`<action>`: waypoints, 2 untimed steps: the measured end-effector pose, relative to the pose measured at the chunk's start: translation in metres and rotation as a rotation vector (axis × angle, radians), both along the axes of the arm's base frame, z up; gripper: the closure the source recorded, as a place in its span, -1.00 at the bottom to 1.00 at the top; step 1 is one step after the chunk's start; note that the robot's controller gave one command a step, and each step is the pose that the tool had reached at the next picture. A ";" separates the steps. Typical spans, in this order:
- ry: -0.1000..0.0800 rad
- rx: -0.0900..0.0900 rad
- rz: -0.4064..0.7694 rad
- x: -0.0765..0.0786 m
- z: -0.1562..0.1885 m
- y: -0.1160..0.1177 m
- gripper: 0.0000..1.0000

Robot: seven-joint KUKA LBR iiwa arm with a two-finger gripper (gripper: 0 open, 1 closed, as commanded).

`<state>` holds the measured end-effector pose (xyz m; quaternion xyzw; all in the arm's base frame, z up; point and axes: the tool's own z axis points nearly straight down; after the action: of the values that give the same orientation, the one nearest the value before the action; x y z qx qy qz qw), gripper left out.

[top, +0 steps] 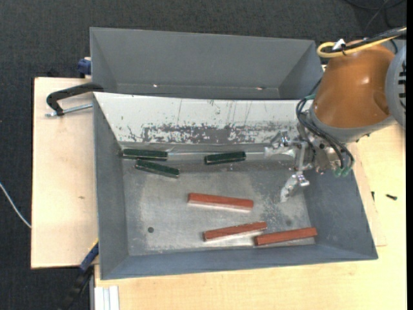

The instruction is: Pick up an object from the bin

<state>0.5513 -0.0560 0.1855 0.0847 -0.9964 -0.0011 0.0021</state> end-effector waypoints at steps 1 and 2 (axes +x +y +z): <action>-0.012 -0.003 0.088 -0.001 -0.050 0.033 -1.00; 0.005 -0.001 -0.179 -0.003 -0.109 0.060 1.00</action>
Offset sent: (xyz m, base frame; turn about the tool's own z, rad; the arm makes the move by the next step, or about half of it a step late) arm -0.0041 0.0594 -0.1155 0.1815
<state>0.5482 0.0045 0.0769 -0.0046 -1.0000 -0.0009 0.0045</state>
